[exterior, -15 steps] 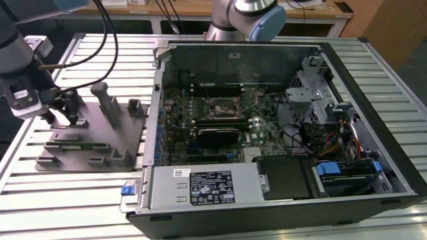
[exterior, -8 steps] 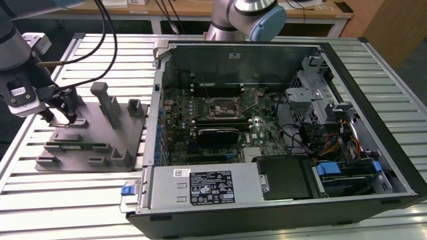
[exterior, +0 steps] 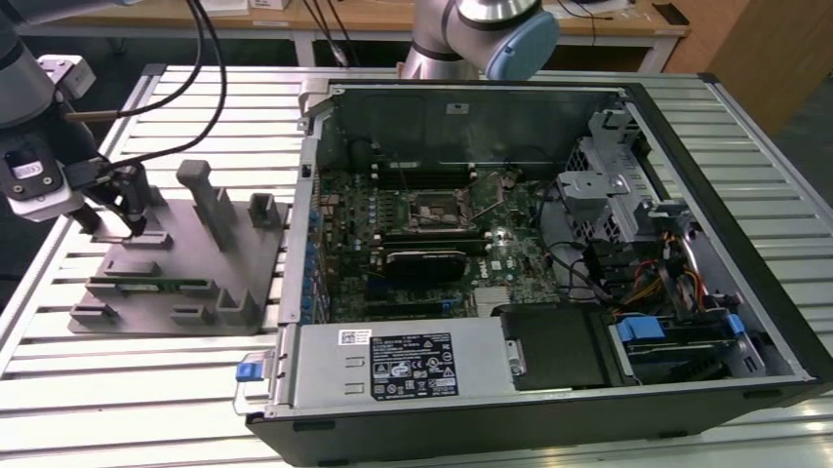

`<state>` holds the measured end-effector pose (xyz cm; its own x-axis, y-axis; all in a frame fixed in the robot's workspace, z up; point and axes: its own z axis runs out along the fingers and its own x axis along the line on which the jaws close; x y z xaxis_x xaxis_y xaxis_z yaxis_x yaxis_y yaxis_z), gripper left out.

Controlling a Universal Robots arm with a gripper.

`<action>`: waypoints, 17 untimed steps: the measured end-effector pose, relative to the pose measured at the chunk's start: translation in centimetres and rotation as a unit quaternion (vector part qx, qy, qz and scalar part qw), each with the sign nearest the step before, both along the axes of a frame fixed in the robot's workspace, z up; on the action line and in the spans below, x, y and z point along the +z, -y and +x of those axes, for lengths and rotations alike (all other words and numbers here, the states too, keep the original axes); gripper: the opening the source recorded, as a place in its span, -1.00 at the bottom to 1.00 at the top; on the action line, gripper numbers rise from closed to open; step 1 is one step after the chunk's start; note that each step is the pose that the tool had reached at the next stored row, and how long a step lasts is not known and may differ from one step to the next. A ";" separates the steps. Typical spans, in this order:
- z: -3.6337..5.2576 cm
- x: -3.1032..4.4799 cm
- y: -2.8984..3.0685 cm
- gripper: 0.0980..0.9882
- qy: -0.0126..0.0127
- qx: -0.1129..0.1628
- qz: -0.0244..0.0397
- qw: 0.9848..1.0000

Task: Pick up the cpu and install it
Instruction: 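Pick up the cpu and move it towards the insertion slot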

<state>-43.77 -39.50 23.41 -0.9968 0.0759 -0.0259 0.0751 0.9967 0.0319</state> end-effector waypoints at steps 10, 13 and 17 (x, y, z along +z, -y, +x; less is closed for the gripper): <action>0.00 1.15 0.00 0.00 0.000 0.000 0.000 1.000; 0.00 1.52 0.00 0.00 0.000 0.000 0.000 1.000; 0.00 2.03 0.00 0.00 0.000 0.000 0.000 1.000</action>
<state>-43.77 -39.49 25.44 -0.9968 0.0759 -0.0258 0.0751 0.9967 0.0318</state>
